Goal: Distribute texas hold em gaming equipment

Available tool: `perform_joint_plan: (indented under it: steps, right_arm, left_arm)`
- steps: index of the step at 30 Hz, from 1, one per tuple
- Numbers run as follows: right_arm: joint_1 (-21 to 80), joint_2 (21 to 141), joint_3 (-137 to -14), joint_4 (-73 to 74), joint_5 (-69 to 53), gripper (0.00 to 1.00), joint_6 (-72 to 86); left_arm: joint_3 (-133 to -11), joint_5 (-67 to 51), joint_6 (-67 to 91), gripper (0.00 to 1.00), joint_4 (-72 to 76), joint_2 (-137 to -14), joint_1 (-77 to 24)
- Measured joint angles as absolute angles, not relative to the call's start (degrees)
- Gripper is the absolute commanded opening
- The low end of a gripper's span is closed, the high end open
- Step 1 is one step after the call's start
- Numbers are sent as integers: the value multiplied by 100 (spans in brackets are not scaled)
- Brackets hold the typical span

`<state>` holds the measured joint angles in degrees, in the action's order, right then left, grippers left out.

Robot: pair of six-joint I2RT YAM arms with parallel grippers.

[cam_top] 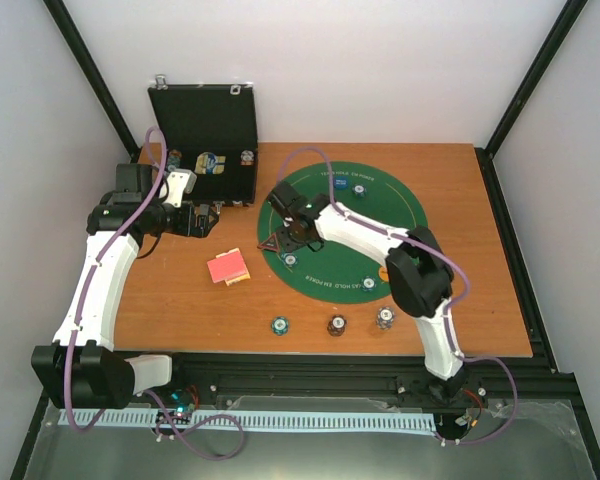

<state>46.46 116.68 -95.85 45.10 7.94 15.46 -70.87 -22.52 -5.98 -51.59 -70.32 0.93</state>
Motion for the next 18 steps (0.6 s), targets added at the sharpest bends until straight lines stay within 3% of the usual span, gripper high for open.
perform_joint_plan:
  steps: [5,14,18]
  right_arm:
    - [4523,12589,-10401,4499,705,14,1426]
    - [4460,13196,-10829,4519,539,14,1393]
    - [4431,13273,-10855,4521,508,22,1391]
  left_arm:
    - [-7087,-2252,-602,100,-5210,-7032,93]
    - [-7089,-2263,-602,100,-5256,-7032,93]
    - [-7089,-2274,-604,100,-5258,-7032,93]
